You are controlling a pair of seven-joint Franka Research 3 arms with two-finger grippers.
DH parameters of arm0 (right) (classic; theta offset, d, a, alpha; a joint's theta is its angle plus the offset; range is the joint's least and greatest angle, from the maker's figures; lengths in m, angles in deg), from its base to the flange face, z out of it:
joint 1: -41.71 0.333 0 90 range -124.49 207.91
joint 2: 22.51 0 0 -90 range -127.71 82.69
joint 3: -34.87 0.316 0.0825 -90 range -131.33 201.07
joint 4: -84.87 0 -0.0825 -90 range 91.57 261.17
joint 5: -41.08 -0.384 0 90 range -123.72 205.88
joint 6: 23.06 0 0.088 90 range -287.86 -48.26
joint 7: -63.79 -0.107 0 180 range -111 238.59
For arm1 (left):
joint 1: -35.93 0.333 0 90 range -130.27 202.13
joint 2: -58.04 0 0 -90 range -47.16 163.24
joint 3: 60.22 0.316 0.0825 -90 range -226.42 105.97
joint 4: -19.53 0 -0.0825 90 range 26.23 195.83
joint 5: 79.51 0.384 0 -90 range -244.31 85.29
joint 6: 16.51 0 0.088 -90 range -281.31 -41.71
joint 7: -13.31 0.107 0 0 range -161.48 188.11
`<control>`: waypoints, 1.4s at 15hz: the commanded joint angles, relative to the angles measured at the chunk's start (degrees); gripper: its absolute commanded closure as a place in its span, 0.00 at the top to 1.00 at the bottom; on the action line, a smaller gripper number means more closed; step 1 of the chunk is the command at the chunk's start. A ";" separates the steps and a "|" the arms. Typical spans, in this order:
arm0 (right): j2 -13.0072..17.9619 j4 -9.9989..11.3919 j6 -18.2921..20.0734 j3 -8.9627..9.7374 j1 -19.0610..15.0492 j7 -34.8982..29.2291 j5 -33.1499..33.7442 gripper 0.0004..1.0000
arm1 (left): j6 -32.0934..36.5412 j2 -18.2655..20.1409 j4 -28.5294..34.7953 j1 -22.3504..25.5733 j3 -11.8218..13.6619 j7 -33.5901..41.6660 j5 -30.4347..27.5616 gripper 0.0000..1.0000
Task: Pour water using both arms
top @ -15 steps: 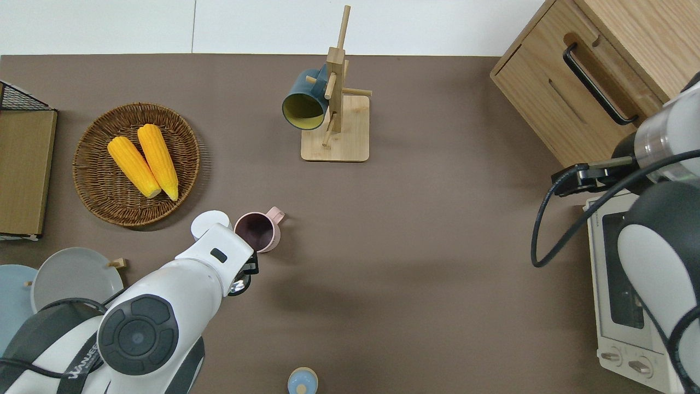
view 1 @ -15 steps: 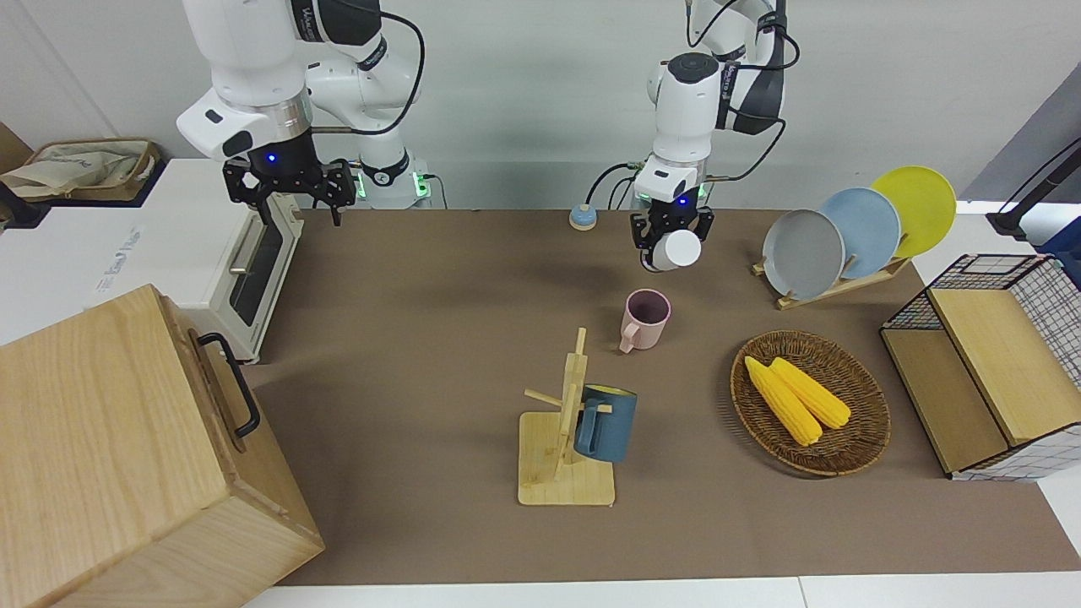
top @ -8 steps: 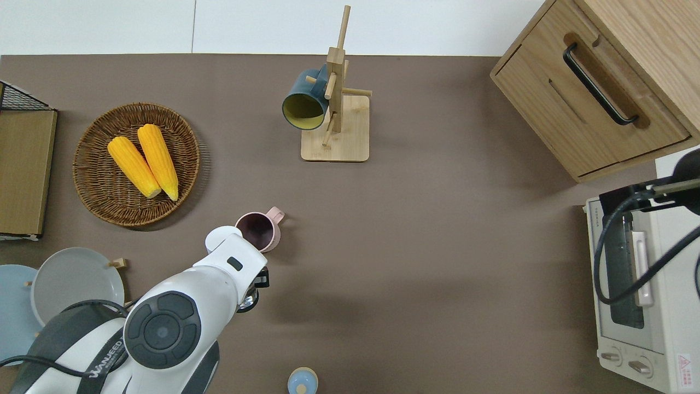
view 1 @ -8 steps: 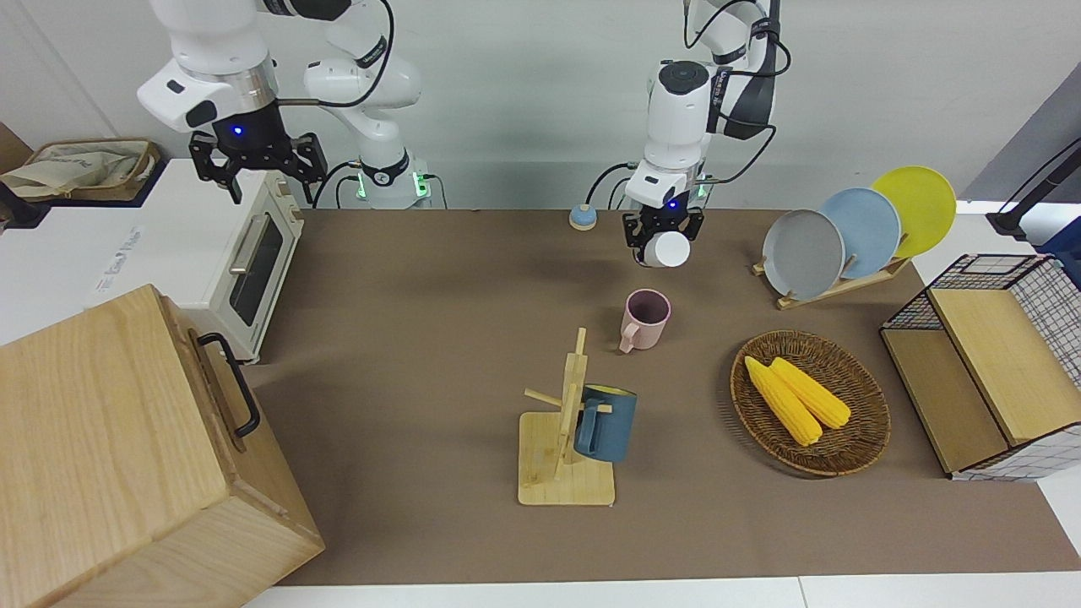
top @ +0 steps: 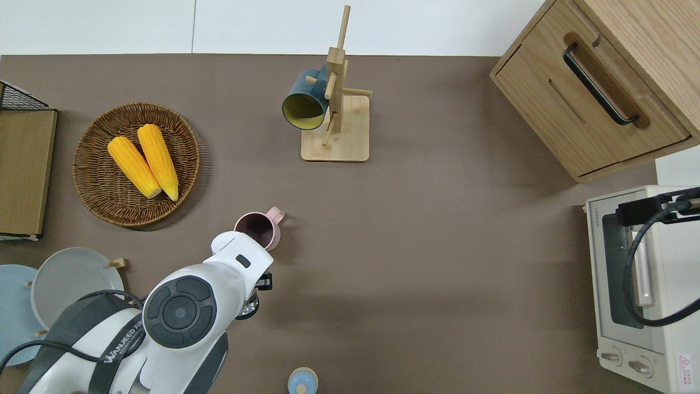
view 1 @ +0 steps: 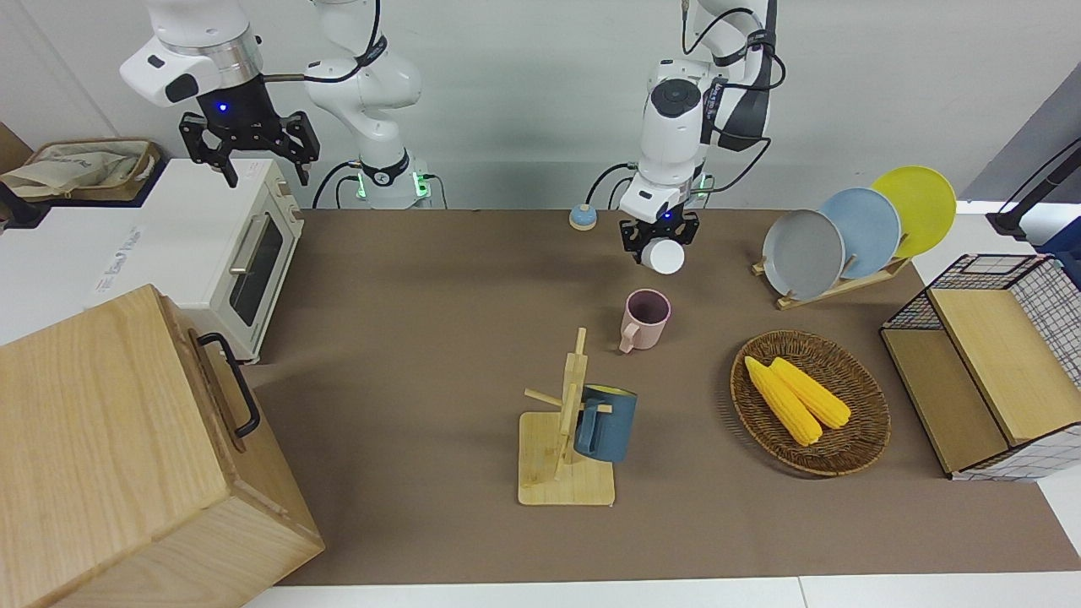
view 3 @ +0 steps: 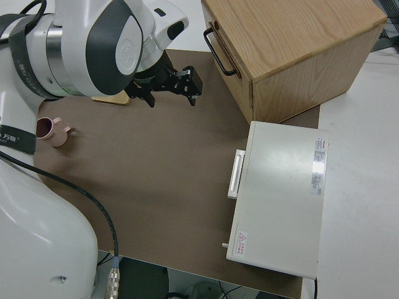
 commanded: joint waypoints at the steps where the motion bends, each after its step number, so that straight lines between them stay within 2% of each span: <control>1: 0.91 1.22 -0.53 0.16 -0.74 0.86 -3.45 0.99 | 5.09 -3.96 -6.52 -0.96 0.52 0.80 -0.74 0.00; 6: 0.74 1.14 -0.89 0.16 -0.83 0.60 -5.03 0.99 | 10.18 -7.66 -11.26 -0.96 0.52 1.51 -0.74 0.00; 19: 0.39 1.75 -1.77 -0.28 -0.92 -1.86 -3.99 0.99 | 18.19 -8.36 -13.20 -0.96 -0.01 3.18 -3.46 0.00; 21: 0.39 1.84 -1.42 -0.28 -0.83 -2.04 -3.81 0.99 | 19.85 -9.76 -14.78 -0.96 -0.01 3.18 -3.98 0.00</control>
